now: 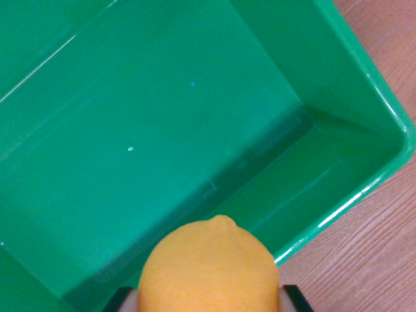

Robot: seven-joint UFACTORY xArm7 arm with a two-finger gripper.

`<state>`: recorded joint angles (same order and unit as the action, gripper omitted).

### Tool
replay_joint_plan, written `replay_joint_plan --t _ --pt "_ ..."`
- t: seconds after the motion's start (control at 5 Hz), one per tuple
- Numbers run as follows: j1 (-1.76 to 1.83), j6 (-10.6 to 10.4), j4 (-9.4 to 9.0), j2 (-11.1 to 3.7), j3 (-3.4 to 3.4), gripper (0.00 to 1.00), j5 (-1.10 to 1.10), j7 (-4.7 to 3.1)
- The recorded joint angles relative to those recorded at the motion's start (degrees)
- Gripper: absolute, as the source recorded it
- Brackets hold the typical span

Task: Pick fruit

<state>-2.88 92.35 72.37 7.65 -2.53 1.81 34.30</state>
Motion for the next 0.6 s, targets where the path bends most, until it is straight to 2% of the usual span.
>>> replay_joint_plan --t 0.2,0.4,0.6 --pt "0.00 0.0 0.00 0.00 0.00 1.00 0.00 0.00" --pt "0.01 1.7 1.15 0.58 -0.01 1.00 -0.05 0.08" --pt "0.01 1.7 1.15 0.58 -0.01 1.00 -0.05 0.08"
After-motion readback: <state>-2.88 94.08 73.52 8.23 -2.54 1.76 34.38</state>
